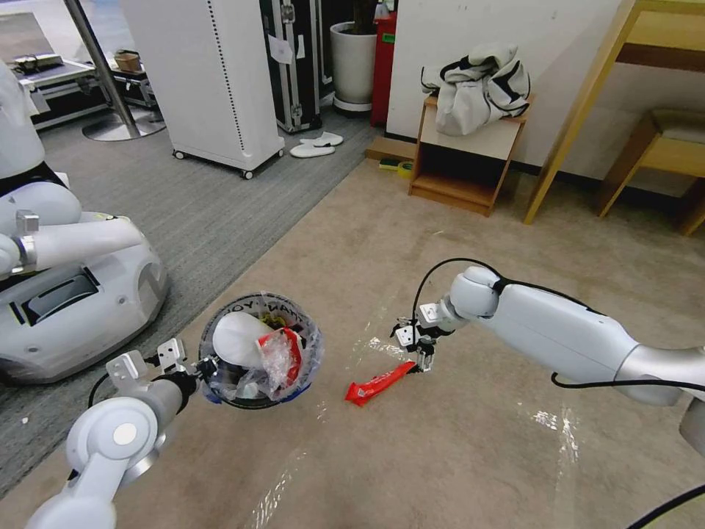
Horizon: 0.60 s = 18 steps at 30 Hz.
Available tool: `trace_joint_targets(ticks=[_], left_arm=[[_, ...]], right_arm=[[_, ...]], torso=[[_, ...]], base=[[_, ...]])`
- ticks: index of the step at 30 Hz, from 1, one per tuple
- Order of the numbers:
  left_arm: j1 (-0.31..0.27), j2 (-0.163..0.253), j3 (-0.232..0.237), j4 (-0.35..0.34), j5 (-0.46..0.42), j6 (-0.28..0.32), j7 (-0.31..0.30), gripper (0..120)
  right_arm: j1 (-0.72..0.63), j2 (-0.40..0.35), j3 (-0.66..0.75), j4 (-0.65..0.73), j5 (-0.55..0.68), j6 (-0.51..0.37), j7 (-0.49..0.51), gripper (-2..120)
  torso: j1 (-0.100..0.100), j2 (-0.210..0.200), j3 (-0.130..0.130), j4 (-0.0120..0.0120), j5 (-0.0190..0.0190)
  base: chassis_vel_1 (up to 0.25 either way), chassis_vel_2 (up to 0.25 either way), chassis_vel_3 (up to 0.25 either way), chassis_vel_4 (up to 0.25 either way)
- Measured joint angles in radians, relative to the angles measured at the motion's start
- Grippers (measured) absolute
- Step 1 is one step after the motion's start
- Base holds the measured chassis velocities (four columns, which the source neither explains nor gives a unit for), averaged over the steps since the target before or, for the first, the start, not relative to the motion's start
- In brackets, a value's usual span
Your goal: Pick up the trash bin and place the garbage on the floor into it.
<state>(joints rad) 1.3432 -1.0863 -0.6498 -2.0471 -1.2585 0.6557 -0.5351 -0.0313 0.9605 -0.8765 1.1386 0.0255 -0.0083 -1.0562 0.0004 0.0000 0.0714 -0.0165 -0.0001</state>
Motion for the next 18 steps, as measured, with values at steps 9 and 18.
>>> trace_joint_targets(ticks=[9,18], left_arm=[[-0.005,-0.007,-0.006,0.006,0.002,-0.002,0.003,0],[-0.001,-0.021,-0.017,0.014,0.013,-0.003,0.013,0]], right_arm=[[0.011,0.064,-0.012,-0.125,0.043,0.046,-0.038,100],[0.021,0.156,-0.026,-0.180,0.056,0.047,-0.033,100]], torso=[[0.000,0.000,0.000,-0.0001,0.0000],[0.000,0.000,0.000,-0.0001,0.0000]], base=[[0.000,0.000,0.000,0.000],[0.000,0.000,0.000,0.000]])
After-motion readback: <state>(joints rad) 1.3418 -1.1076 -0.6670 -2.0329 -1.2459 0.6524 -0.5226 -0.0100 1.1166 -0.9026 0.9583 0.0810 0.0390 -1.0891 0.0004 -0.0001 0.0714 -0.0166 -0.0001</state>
